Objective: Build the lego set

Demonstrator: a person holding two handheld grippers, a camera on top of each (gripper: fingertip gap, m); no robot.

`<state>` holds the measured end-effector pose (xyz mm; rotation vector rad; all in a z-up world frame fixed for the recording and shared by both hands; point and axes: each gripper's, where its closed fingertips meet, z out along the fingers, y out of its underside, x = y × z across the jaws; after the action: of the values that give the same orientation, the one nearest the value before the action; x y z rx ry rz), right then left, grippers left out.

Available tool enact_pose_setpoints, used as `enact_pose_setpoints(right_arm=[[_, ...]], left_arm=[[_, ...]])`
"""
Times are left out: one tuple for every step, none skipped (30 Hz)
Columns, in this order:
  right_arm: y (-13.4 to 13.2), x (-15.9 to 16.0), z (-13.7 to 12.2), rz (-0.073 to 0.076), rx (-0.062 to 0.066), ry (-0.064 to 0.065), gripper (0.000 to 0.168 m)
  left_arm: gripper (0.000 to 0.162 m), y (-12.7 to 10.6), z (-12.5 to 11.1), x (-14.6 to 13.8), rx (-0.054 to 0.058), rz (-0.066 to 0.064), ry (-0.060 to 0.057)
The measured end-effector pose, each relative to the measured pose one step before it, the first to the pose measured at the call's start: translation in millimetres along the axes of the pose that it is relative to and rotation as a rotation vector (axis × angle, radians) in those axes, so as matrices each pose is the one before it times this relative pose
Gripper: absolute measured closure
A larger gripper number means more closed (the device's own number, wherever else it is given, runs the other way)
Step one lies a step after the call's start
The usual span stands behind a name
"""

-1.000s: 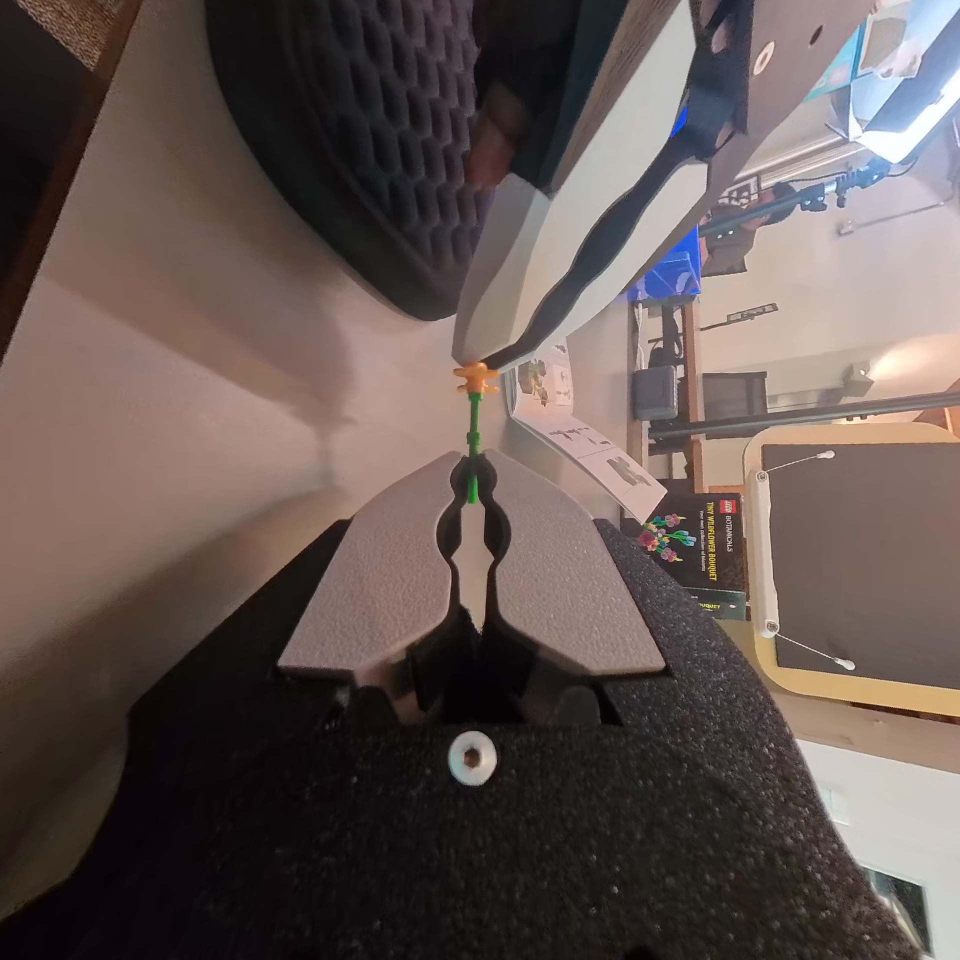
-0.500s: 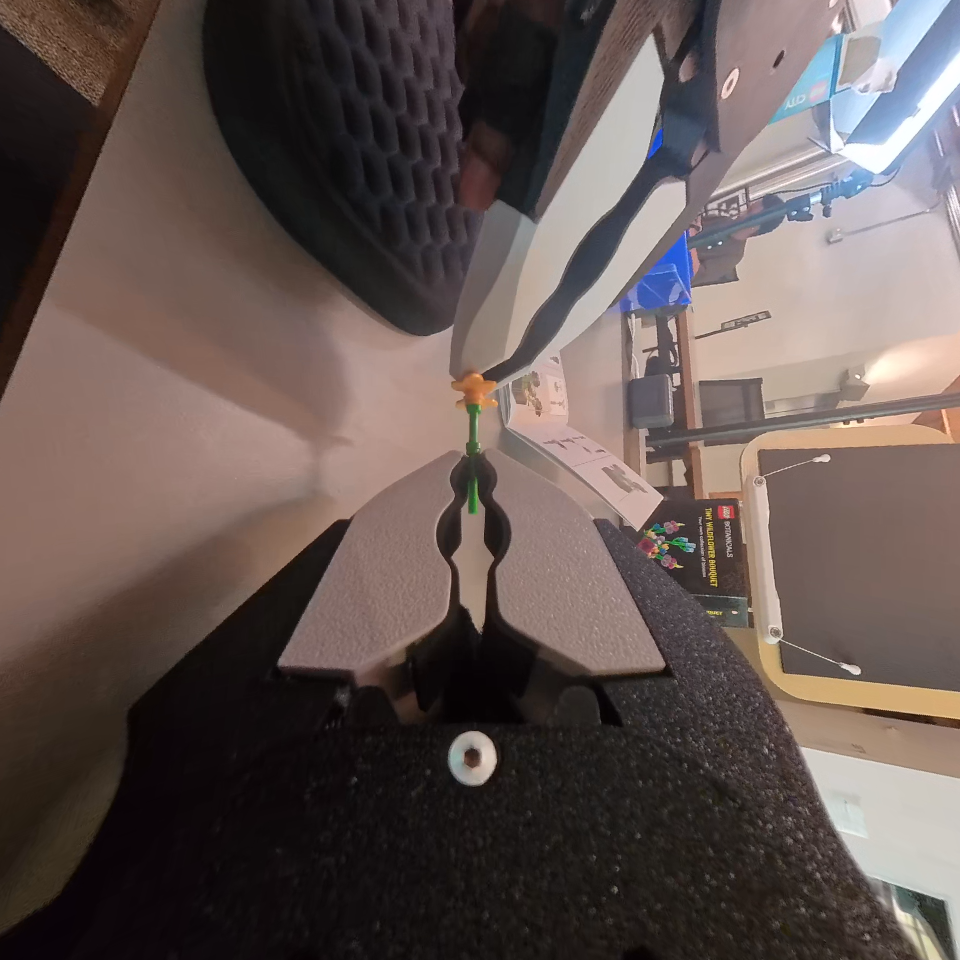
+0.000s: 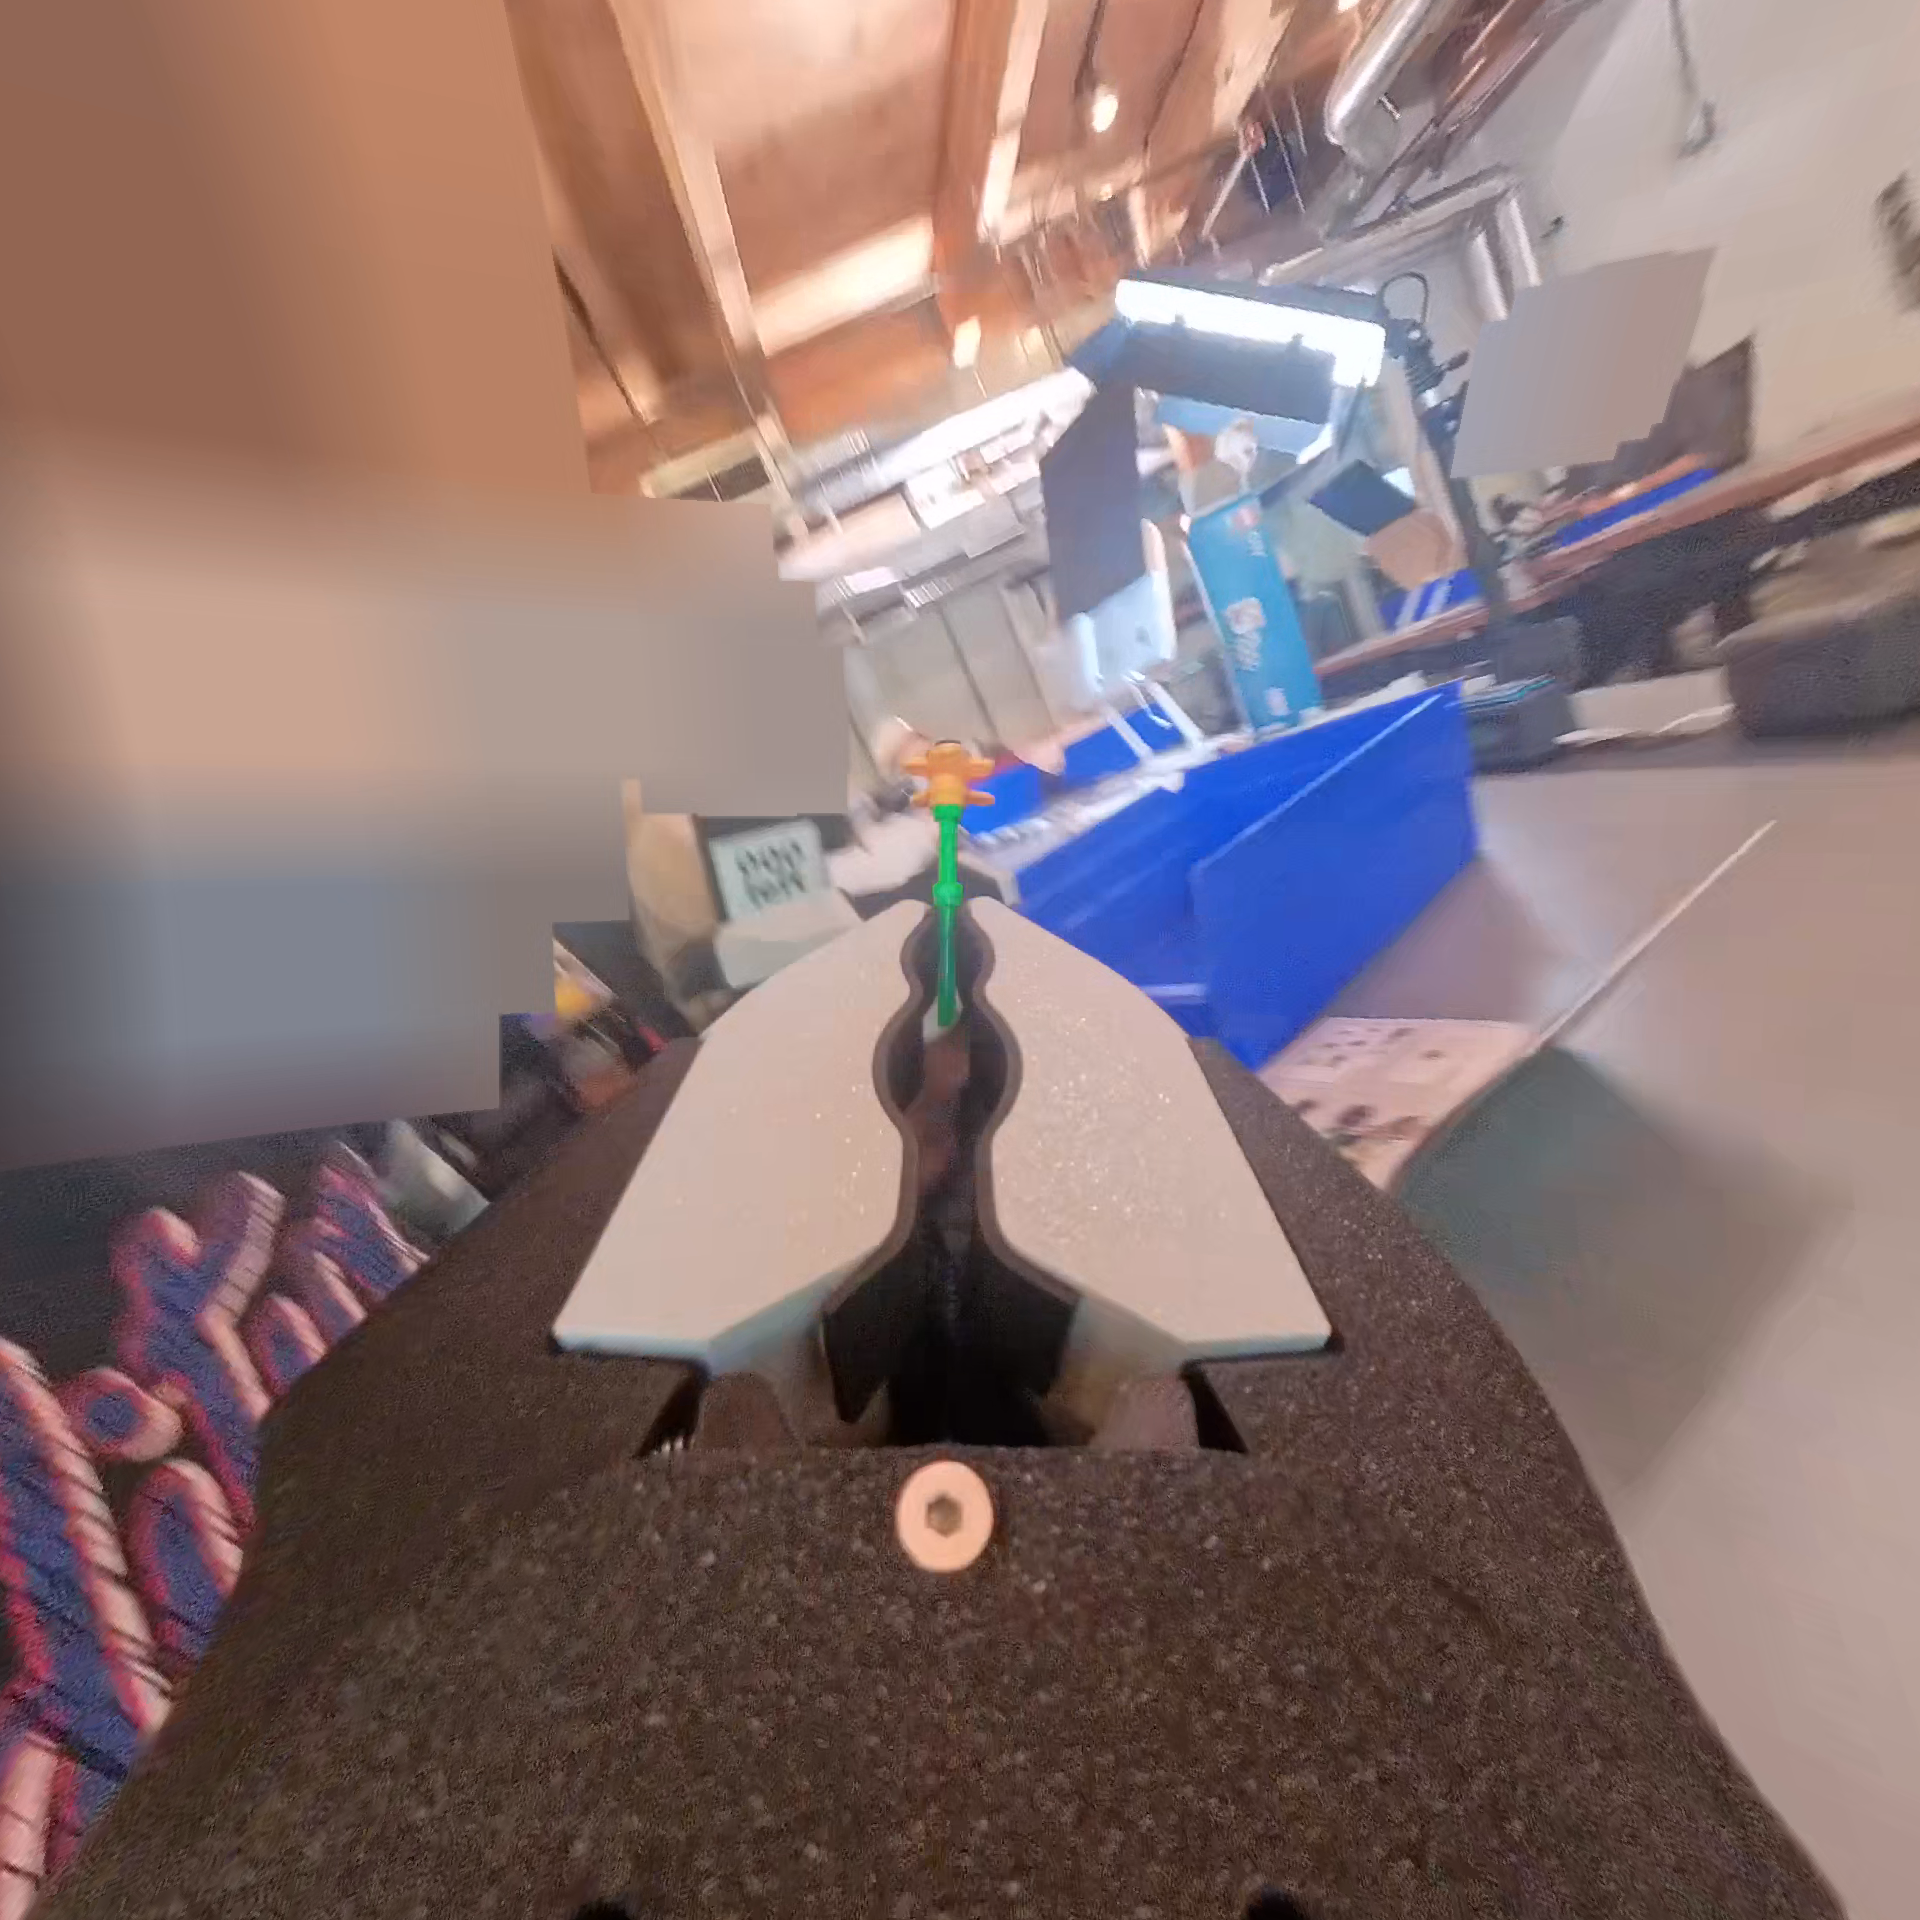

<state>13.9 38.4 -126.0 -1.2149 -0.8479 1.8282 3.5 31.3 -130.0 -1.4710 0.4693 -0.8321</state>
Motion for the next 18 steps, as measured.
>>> enact_pose_setpoints(right_arm=[[-1.33,0.94,0.84,0.0845,0.0378,-0.0146,0.165],[0.35,-0.61,0.97,0.0523,0.0255,-0.0184,0.165],[2.21,-0.66,1.21,0.0317,0.0110,-0.0110,0.165],[3.21,-0.33,1.39,0.0239,0.0026,-0.0032,0.166],[3.14,-1.80,1.52,0.0183,0.0007,-0.0116,0.166],[2.61,-1.63,1.43,0.0205,0.0027,-0.0109,0.166],[1.40,-1.38,0.99,0.0211,0.0077,-0.0097,0.166],[0.99,-0.97,0.82,0.0199,0.0073,-0.0096,0.166],[0.83,-0.37,0.48,0.0181,0.0057,-0.0056,0.166],[0.59,0.12,0.37,0.0128,0.0059,-0.0020,0.166],[0.49,-0.18,0.19,0.0076,0.0061,-0.0031,0.166],[1.20,0.60,0.18,0.0061,-0.0007,0.0018,0.166],[2.08,1.96,-0.33,0.0045,-0.0110,0.0114,0.164],[2.04,1.80,-1.09,-0.0027,-0.0182,0.0112,0.163],[2.05,2.05,-2.34,-0.0115,-0.0279,0.0160,0.153],[1.52,3.44,-3.65,-0.0217,-0.0355,0.0328,0.139],[0.31,3.41,-5.29,-0.0422,-0.0357,0.0389,0.135],[-2.40,1.70,-6.14,-0.0663,-0.0217,0.0363,0.138]], left_arm=[[0.137,-2.10,3.06,-0.28,0.0348,-0.0487,0.0076],[0.139,-1.26,3.06,0.96,0.0240,-0.0495,0.0181],[0.140,-0.78,2.90,0.67,0.0137,-0.0464,0.0168],[0.140,0.12,2.59,0.05,0.0034,-0.0369,0.0119],[0.141,0.29,2.35,0.27,0.0008,-0.0272,0.0119],[0.142,-0.10,1.93,0.55,0.0041,-0.0206,0.0120],[0.145,-0.43,1.42,1.02,0.0064,-0.0171,0.0136],[0.148,-0.87,0.73,2.16,0.0092,-0.0145,0.0199],[0.152,-0.54,0.24,1.64,0.0069,-0.0115,0.0156],[0.156,0.34,0.23,0.93,0.0003,-0.0062,0.0093],[0.157,0.35,-0.22,0.34,0.0005,-0.0026,0.0026],[0.157,0.68,-0.35,0.12,-0.0023,0.0038,0.0000],[0.158,1.50,-0.73,0.69,-0.0091,0.0109,0.0026],[0.158,1.66,-1.06,-0.43,-0.0111,0.0153,-0.0067],[0.160,2.04,-1.93,-3.33,-0.0162,0.0213,-0.0277],[0.159,3.41,-2.78,-4.65,-0.0299,0.0346,-0.0335],[0.159,6.20,-3.18,-6.59,-0.0516,0.0528,-0.0464],[0.159,9.21,-3.27,-8.59,-0.0714,0.0859,-0.0635]])
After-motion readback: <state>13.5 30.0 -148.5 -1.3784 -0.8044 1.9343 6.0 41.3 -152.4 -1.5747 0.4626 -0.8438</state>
